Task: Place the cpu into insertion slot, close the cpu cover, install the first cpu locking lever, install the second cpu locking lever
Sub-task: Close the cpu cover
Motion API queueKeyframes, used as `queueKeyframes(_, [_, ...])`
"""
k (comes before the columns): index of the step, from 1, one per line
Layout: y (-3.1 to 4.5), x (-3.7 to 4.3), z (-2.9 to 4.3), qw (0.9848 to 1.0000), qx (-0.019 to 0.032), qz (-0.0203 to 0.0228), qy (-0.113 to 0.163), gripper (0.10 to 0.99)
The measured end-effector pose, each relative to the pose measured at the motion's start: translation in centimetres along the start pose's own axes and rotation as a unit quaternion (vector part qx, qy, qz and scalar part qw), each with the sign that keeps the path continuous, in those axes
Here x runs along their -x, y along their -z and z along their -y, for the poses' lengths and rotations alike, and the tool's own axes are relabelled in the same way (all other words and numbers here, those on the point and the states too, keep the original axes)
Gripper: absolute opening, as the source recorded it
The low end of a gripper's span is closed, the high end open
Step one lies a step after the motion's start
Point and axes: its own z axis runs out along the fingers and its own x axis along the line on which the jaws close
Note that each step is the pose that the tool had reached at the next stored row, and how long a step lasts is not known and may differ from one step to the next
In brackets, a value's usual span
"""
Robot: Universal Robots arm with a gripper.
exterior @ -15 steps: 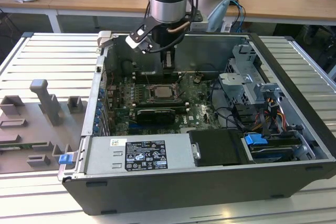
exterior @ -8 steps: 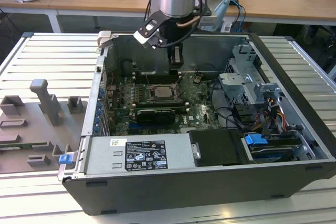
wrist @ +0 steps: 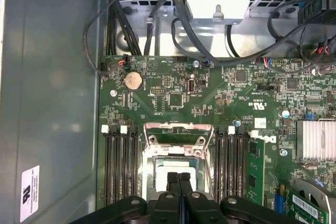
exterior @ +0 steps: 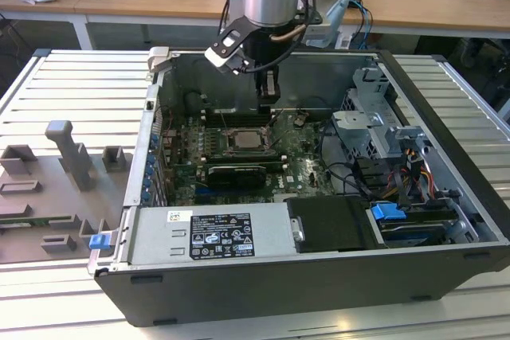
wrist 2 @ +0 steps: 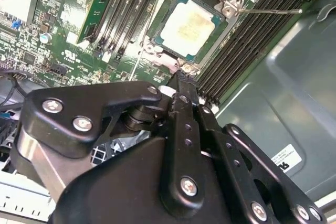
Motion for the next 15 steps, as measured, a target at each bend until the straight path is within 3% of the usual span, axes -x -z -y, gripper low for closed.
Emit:
queueKeyframes(4, [-0.07, 0.00, -0.29, 1.0000, -0.0002, -0.0002, 0.003, 0.106])
queueKeyframes(9, [-0.23, 0.04, -2.04, 1.0000, -0.0007, -0.0001, 0.003, 0.106])
queueKeyframes(15, [-0.29, 0.05, -2.57, 1.0000, -0.0007, -0.0001, 0.003, 0.106])
